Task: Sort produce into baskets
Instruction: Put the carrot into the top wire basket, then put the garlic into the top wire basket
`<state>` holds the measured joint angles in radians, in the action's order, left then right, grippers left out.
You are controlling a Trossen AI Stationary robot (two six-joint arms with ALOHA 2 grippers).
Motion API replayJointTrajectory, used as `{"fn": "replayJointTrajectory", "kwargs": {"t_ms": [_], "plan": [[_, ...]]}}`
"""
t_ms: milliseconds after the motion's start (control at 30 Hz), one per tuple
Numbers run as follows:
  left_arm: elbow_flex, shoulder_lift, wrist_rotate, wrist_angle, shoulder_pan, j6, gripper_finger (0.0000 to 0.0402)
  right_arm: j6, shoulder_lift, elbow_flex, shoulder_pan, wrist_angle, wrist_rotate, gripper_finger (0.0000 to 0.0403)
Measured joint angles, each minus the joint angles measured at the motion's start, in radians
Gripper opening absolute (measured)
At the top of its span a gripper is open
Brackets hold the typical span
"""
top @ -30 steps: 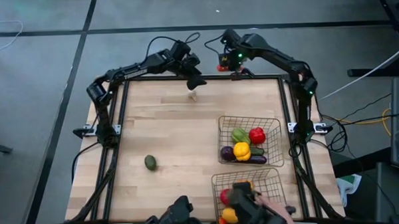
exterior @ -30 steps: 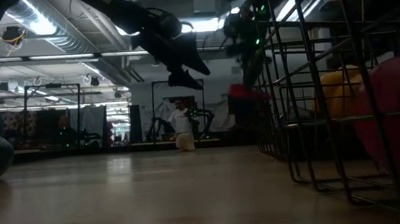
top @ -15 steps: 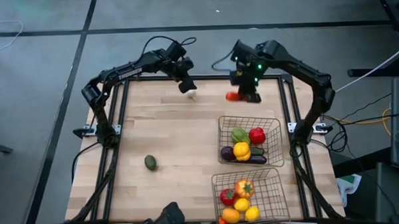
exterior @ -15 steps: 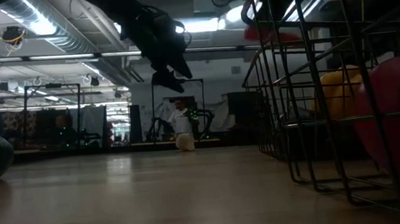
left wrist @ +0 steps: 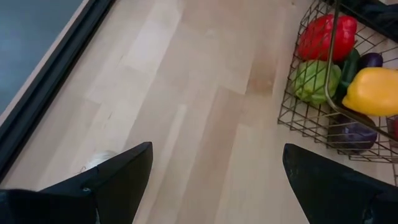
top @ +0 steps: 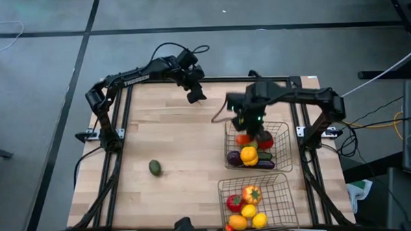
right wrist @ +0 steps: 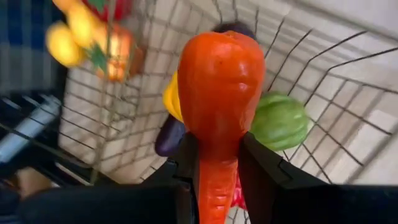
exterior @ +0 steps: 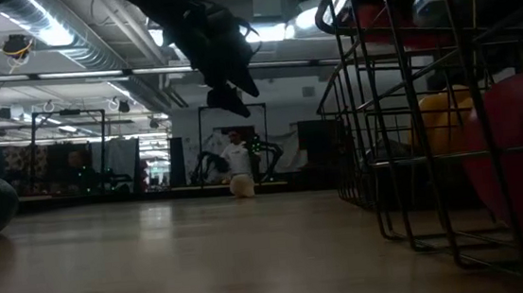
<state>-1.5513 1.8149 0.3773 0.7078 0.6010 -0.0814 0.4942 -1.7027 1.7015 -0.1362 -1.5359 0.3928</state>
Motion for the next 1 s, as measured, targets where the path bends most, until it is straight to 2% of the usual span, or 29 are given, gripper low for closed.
{"fn": "replayJointTrajectory", "kwargs": {"t_ms": [233,400,733,900,1000], "plan": [[0.000,0.000,-0.029,0.000,-0.005,0.002,0.0356,0.000,0.000,-0.176,0.100,0.121,-0.173,0.0078],[0.000,0.000,-0.067,0.000,-0.005,-0.003,0.0356,0.000,0.000,-0.235,0.127,0.164,-0.297,0.0086],[0.000,0.000,-0.185,0.000,-0.003,-0.004,0.0356,-0.054,-0.001,-0.246,0.123,0.201,-0.304,0.0194],[0.000,0.000,-0.270,0.001,-0.003,0.016,0.0356,-0.087,-0.001,-0.232,0.123,0.086,-0.304,0.0212],[0.000,0.000,-0.330,-0.001,-0.002,0.124,0.0356,-0.118,0.002,-0.200,0.123,-0.017,-0.304,0.0213]]}}
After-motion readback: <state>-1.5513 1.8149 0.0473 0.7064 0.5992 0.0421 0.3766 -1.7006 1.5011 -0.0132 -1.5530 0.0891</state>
